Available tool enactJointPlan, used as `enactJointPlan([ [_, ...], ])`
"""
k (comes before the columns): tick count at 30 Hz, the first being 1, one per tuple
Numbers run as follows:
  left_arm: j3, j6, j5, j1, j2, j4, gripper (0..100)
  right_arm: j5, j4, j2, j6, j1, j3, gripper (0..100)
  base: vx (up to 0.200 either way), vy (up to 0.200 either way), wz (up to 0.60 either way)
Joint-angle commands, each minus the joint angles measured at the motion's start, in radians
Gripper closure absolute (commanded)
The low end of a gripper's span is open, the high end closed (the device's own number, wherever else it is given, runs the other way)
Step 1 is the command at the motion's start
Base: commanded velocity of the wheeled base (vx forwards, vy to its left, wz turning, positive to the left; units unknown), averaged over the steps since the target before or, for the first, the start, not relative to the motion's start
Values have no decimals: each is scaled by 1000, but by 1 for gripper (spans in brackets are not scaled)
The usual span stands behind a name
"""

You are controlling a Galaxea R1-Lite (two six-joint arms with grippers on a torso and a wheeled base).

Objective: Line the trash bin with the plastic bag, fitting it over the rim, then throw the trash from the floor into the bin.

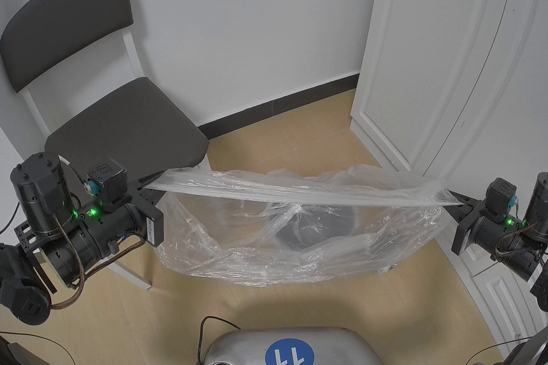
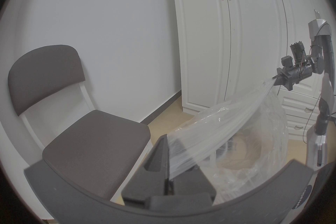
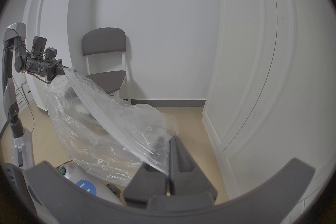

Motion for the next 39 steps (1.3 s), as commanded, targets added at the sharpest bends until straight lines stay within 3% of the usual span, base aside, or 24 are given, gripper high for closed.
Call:
enactJointPlan([
  [1,-1,0,4,7,2,0,100,-4,2,3,0,-6,2,100,0,0,0],
  [17,-2,1,4,19,5,0,100,-2,0,8,-9,-34,-3,100,0,0,0],
  [31,-33,43,4,-37,49,-6,100,5,6,65,-36,17,-90,100,0,0,0],
  [39,-30,43,5,-131,207,-216,100,4,-3,138,-36,63,-112,100,0,0,0],
])
